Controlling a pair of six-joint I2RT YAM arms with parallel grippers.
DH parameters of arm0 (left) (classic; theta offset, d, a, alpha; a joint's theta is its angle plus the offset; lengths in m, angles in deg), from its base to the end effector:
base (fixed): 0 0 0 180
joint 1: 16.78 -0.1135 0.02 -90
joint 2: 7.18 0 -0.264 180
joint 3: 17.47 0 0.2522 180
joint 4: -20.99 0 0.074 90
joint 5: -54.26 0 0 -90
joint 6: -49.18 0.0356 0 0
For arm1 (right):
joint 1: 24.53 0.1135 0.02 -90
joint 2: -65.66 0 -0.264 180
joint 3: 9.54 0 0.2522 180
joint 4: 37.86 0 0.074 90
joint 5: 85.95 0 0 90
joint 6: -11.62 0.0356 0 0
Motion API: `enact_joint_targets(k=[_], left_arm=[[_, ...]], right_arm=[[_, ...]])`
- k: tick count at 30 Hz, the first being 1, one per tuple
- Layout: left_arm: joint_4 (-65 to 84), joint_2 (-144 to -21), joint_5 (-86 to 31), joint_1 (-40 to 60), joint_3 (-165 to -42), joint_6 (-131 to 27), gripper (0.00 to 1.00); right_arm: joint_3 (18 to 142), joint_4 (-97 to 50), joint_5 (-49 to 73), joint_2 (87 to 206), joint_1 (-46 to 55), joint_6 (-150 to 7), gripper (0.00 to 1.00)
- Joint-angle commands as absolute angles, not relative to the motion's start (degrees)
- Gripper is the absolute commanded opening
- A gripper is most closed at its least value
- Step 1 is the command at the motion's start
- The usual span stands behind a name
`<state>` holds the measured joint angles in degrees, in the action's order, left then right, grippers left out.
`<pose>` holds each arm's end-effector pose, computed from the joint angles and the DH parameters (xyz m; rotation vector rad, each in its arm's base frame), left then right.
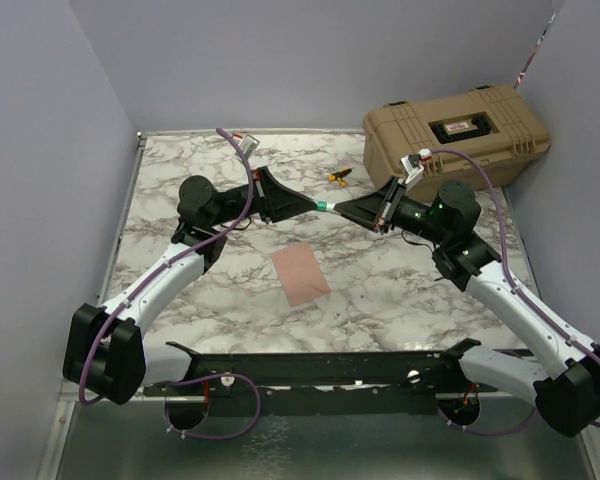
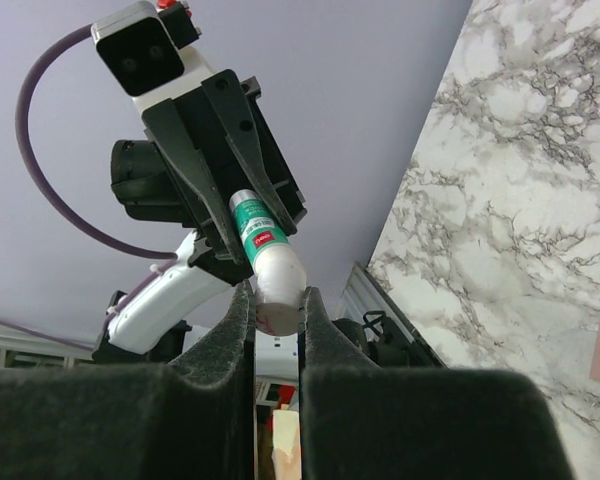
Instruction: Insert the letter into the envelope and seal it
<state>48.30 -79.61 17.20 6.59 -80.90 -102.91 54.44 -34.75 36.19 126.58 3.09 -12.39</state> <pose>0.2458 -0.1372 0.3557 0.4316 1.5868 -1.7670 0.2107 0.1316 0.3576 0.1014 1.8545 1.6520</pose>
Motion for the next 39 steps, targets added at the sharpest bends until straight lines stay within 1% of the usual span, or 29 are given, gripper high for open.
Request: enact_joint_targets(k=[1, 11, 18, 28, 32, 36, 39], left_arm=[[51.11, -77.85, 21.8, 7.31, -80.76, -103.99, 0.0], [51.1, -77.68, 21.14, 7.31, -80.45, -104.45, 0.0], [51.08, -76.56, 20.28, 7.34, -80.25, -104.71, 0.0], [50.84, -78.75, 18.09, 6.22, -79.45, -104.54, 0.0], [50.82, -78.93, 18.2, 6.0, -79.98, -104.46, 0.0], [50.83, -78.98, 18.34, 5.98, -79.92, -104.55, 0.0], [50.85, -79.08, 18.33, 5.98, -79.97, -104.61, 0.0]], right_arm=[[54.03, -36.4, 33.62, 125.0, 2.42, -12.2, 0.0], [53.59, -36.07, 32.72, 123.45, 2.43, -12.23, 0.0], [53.25, -39.19, 35.98, 124.93, 2.42, -10.06, 0.0], [54.09, -34.62, 35.18, 122.4, 2.37, -11.82, 0.0], [54.97, -32.69, 37.6, 123.1, 2.37, -13.88, 0.0], [58.15, -26.13, 40.67, 125.11, 2.37, -17.93, 0.0], [58.67, -25.32, 41.43, 125.49, 2.37, -18.78, 0.0]])
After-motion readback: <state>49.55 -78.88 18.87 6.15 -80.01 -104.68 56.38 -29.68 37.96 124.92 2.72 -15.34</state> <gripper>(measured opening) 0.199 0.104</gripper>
